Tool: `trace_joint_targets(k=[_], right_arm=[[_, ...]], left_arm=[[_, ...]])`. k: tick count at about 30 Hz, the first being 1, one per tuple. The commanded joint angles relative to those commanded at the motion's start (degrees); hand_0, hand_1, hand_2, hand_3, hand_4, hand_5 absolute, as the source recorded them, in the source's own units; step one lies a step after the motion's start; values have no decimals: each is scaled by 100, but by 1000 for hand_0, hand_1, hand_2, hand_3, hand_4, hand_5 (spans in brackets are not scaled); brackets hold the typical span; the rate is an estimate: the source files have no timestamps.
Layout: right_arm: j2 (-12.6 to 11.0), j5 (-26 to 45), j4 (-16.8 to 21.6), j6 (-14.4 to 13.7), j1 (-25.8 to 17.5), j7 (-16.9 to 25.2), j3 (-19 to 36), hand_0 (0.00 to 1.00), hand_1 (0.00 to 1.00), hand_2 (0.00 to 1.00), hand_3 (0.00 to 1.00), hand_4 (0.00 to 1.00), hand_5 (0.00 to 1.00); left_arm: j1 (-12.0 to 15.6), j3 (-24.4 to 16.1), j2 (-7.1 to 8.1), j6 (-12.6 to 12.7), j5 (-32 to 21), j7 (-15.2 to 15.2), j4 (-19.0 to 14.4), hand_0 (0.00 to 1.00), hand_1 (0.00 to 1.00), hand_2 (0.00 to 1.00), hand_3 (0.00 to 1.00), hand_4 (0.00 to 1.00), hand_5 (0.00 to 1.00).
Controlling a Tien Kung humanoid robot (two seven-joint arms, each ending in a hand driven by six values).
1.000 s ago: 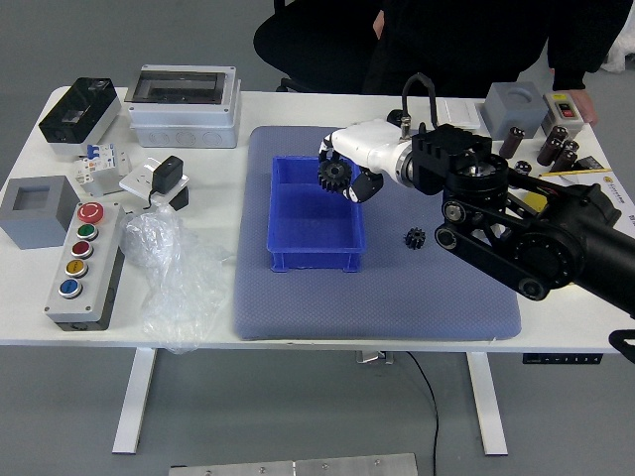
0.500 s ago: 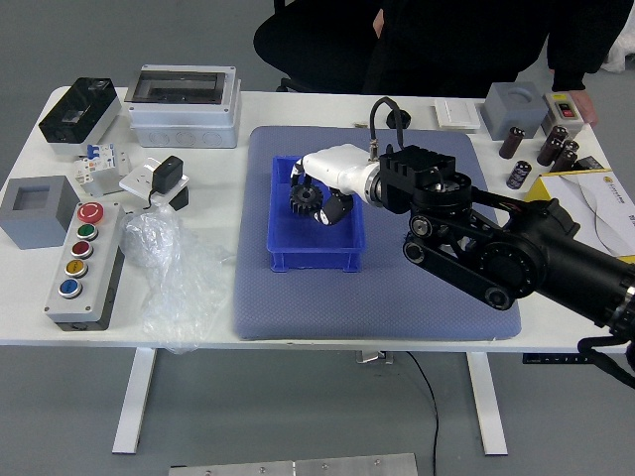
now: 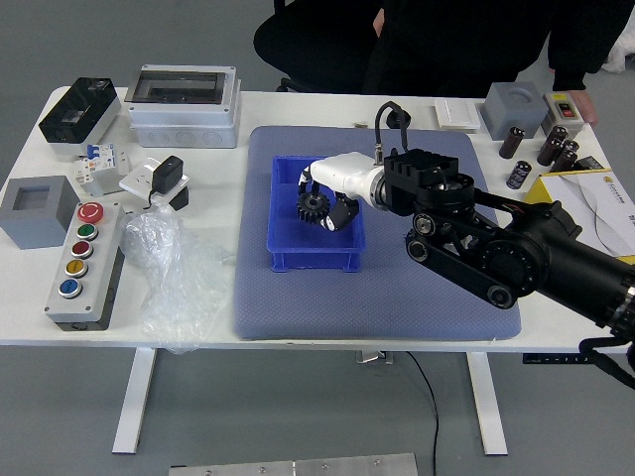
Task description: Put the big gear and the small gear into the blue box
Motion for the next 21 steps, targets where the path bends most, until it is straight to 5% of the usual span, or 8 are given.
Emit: trace_joint_targets(k=[3, 4, 21], right_arm=[[-4, 22, -10, 66, 15, -19, 22, 303, 388, 484, 636, 665, 127], [-6, 27, -11, 80, 19, -23, 31, 315, 427, 549, 695, 778, 221], [-112, 19, 100, 247, 86, -81, 159, 377, 485, 624, 778, 841, 285]], left_arm=[[-8, -6, -6, -3, 6, 1, -1, 860, 829, 829, 778, 592, 369], [-10, -8, -7, -4, 8, 1, -1, 860, 830, 829, 778, 592, 369], [-6, -22, -2, -3, 14, 4, 0, 860, 829, 829, 778, 593, 369]])
